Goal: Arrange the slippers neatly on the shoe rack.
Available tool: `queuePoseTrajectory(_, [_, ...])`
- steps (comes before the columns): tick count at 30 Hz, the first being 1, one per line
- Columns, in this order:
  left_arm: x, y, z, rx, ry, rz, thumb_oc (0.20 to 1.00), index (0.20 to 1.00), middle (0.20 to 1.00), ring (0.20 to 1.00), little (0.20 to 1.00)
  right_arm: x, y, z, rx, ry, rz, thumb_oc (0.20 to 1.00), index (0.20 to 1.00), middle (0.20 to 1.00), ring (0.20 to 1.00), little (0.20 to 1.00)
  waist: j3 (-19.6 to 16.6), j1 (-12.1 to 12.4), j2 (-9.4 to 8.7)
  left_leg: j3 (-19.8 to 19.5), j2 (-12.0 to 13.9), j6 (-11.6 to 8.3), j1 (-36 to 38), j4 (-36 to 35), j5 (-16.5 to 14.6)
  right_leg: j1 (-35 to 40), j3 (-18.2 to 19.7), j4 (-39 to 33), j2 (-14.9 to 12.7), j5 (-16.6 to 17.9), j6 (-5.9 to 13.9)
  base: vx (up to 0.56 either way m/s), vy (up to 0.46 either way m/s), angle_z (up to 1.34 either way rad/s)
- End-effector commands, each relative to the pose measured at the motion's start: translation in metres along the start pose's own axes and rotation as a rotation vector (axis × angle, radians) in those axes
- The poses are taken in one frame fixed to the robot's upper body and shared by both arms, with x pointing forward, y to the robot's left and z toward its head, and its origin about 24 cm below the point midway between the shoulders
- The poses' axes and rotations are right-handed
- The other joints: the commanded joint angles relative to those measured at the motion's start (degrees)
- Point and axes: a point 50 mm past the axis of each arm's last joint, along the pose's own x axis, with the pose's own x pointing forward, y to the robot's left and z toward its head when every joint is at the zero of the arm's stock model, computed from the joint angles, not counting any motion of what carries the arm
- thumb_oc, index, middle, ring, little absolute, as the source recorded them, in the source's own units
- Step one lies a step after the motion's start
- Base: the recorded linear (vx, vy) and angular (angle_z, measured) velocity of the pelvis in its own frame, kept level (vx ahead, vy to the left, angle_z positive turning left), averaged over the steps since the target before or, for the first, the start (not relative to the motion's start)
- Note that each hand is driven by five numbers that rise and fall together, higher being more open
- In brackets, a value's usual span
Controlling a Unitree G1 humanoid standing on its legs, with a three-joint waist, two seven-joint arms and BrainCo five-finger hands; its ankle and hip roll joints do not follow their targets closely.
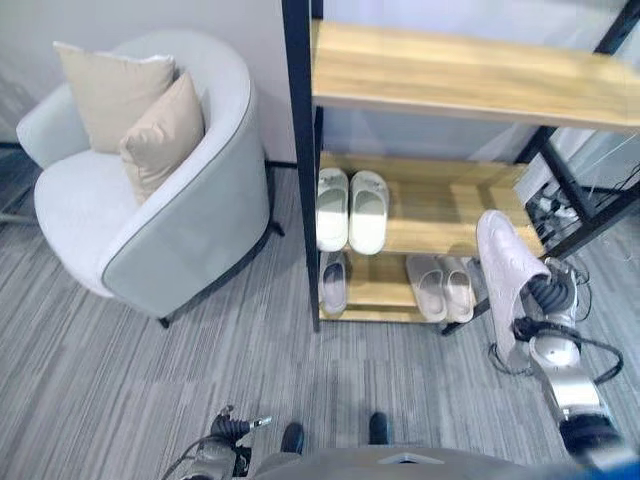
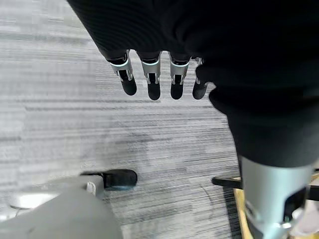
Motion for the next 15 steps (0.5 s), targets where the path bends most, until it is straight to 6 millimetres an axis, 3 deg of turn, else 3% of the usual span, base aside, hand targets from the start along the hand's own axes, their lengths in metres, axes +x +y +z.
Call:
queuePoseTrajectory(1, [0.003, 0.007, 0.0, 0.033, 0.043, 0.013, 1.0, 1.0, 1.0, 1.0, 1.0, 0.021, -0.006, 0.041, 0.089, -0.169, 0.006, 0.2, 0.2, 0.2, 0.2, 0.2, 2.5, 1.8, 0.79, 3.1, 0.6, 0.61, 3.1, 0.7, -6.5, 5.5, -1.7, 0.7, -2.5, -5.7, 4.52, 0.16, -0.049, -0.23])
queuePoseTrajectory(6, [0.0, 0.008, -0.016, 0.026, 0.079, 0.005, 1.0, 1.0, 1.0, 1.0, 1.0, -0.004, -0.004, 0.016, 0.069, -0.113, 0.139, 0.2, 0.2, 0.2, 0.2, 0.2, 1.9, 1.2, 0.85, 4.4, 2.7, -0.13, 6.8, 0.7, -7.0, 7.9, -0.3, 1.1, -1.2, -6.6, 3.57, 0.06, -0.09, -0.17])
queuePoseTrajectory(10, [0.002, 0.01, -0.002, 0.016, 0.021, 0.005, 1.0, 1.0, 1.0, 1.0, 1.0, -0.011, -0.003, 0.005, 0.074, -0.079, 0.201, 0.2, 0.2, 0.2, 0.2, 0.2, 2.6, 0.8, 0.87, 3.7, 4.4, -1.15, 5.4, 0.7, -5.6, 6.6, -0.9, 2.4, 0.1, -7.7, 2.58, -0.08, -0.161, -0.05])
queuePoseTrajectory(14, [0.007, 0.016, 0.052, -0.022, -0.164, 0.033, 1.0, 1.0, 1.0, 1.0, 1.0, -0.01, -0.01, 0.005, 0.129, -0.084, 0.162, 0.2, 0.2, 0.2, 0.2, 0.2, 6.6, 0.3, 0.5, 0.1, 5.3, -2.47, -1.5, 2.5, -2.3, 2.8, -3.6, 5.8, 1.3, -9.7, 0.33, -0.23, -0.096, 0.59])
queuePoseTrajectory(15, [0.006, 0.011, 0.085, -0.075, -0.272, 0.022, 1.0, 1.0, 1.0, 1.0, 1.0, -0.009, -0.015, 0.005, 0.165, -0.085, 0.126, 0.2, 0.2, 0.2, 0.2, 0.2, 8.9, 0.1, 0.44, -0.1, 3.3, -2.33, -7.3, 5.1, -1.0, 2.6, -7.2, 5.4, 0.1, -9.5, 0.27, -0.3, 0.046, 1.83])
